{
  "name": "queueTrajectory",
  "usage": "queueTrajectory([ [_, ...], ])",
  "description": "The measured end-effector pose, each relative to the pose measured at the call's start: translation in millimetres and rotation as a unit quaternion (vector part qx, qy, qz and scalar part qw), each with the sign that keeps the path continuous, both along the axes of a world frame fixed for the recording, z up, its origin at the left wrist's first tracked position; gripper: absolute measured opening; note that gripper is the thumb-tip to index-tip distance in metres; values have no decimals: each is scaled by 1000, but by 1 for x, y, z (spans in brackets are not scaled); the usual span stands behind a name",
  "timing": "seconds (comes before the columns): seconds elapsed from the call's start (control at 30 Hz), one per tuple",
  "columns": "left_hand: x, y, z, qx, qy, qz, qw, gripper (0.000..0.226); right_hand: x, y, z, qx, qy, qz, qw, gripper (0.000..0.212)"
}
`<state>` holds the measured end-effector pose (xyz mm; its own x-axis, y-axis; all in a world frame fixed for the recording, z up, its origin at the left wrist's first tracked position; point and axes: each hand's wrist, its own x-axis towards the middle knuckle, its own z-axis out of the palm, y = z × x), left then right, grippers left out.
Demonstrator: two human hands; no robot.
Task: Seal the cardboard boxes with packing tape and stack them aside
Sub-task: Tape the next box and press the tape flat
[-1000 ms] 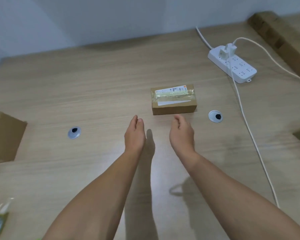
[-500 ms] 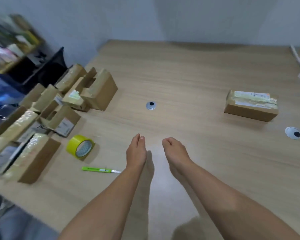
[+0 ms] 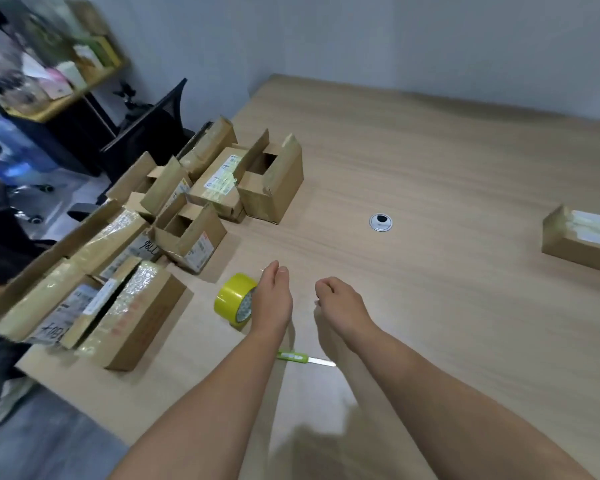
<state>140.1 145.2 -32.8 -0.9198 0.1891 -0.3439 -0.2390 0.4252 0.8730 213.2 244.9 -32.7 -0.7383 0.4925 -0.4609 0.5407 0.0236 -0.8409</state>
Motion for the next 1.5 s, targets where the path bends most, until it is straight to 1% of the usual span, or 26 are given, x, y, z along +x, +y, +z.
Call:
queueTrajectory([
  [0.17, -75, -10, 10, 24, -4, -24, 999, 46, -62, -19, -1, -16, 2, -49, 999, 24],
  [0.43, -165, -11, 16, 61, -33, 12, 997, 47, -142, -19, -7, -59, 13, -111, 992, 24],
  [0.47, -176, -8, 14, 68, -39, 16, 997, 50, -152, -17, -10, -63, 16, -116, 991, 25],
  [0.53, -194, -3, 10, 72, -39, 24, 996, 66, -169, -14, -12, -69, 33, -124, 989, 25],
  [0.57, -202, 0, 8, 76, -41, 24, 996, 66, -179, -11, -12, -74, 43, -129, 988, 24],
  [0.63, -216, 8, 10, 82, -40, 18, 996, 55, -198, -6, -15, -93, 59, -144, 983, 19],
  [0.73, -238, 20, 7, 88, -36, 17, 995, 49, -223, 0, -19, -125, 82, -166, 975, 23],
  [0.77, -242, 22, 7, 84, -33, 12, 996, 50, -228, 1, -20, -133, 86, -169, 973, 31],
  [0.83, -249, 27, 3, 80, -36, 12, 996, 50, -238, 5, -29, -151, 79, -180, 969, 61],
  [0.87, -252, 29, 1, 76, -37, 15, 996, 50, -243, 6, -30, -158, 68, -185, 968, 72],
  [0.93, -255, 32, -1, 75, -40, 18, 996, 50, -248, 5, -30, -167, 55, -178, 968, 89],
  [1.0, -255, 35, -2, 72, -51, 19, 996, 52, -252, 4, -33, -183, 57, -174, 966, 98],
  [1.1, -247, 35, -4, 77, -66, 16, 995, 55, -248, 0, -30, -178, 61, -178, 966, 93],
  [1.2, -235, 33, 1, 101, -82, 22, 991, 56, -231, -1, -16, -164, 80, -181, 967, 71],
  [1.27, -223, 32, 7, 110, -92, 24, 989, 60, -216, 1, -12, -155, 86, -176, 968, 62],
  [1.37, -200, 35, 16, 120, -93, 11, 988, 69, -186, 3, 3, -126, 96, -182, 970, 55],
  [1.5, -159, 44, 21, 107, -102, -12, 989, 70, -134, 8, 21, -86, 96, -218, 967, 45],
])
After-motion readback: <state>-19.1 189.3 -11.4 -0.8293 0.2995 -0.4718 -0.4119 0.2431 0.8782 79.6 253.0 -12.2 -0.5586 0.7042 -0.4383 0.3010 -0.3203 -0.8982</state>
